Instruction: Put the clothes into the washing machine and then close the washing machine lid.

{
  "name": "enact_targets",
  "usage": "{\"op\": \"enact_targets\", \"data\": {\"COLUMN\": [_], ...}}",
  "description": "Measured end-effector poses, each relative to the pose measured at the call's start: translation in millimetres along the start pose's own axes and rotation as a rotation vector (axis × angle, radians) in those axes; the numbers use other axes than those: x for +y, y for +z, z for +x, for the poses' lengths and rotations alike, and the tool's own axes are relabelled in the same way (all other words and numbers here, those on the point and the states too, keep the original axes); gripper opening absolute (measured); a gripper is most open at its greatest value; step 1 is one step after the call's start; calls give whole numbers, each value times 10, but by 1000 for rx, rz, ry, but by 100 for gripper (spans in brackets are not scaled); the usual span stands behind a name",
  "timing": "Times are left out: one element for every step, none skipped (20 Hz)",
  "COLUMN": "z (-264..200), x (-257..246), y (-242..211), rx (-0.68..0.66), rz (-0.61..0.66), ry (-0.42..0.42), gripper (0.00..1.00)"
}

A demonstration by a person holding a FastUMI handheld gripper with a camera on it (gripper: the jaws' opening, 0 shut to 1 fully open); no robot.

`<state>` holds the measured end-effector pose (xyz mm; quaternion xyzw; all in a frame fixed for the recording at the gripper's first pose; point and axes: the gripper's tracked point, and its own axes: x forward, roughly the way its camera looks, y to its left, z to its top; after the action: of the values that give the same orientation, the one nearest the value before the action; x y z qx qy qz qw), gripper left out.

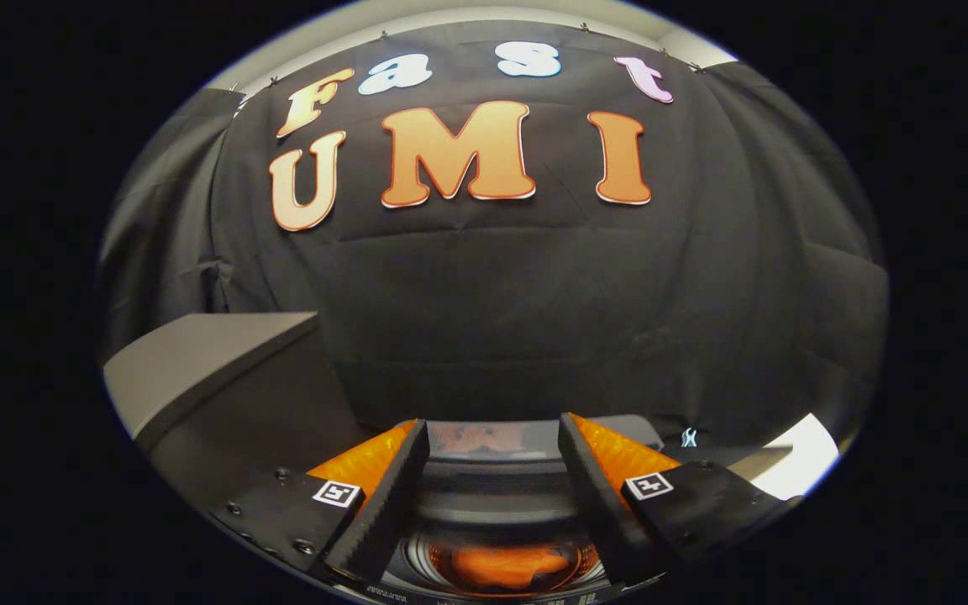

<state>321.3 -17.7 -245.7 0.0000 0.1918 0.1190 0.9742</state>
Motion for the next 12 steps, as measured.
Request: {"op": "enact_targets", "data": {"z": [-13, -33, -50, -60, -76, -82, -101, -122, -162, -210, -282, -338], "x": [20, 36, 34, 28, 31, 35, 26, 23, 34, 46, 63, 68], "y": [-122, -217, -278, -308, -318, -292, -265, -232, -167, -85, 15, 132], "rx": [15, 28, 38, 47, 50, 45, 41, 41, 29, 14, -10, -37], "rz": [-3, -10, -16, -19, -17, -12, -5, 2, 12, 19, 23, 20], "ry": [6, 7, 5, 1, -1, -5, -11, -16, -17, -21, -22, -32], "gripper": [99, 99, 99, 99, 99, 99, 99, 99, 99, 99, 99, 99]}}
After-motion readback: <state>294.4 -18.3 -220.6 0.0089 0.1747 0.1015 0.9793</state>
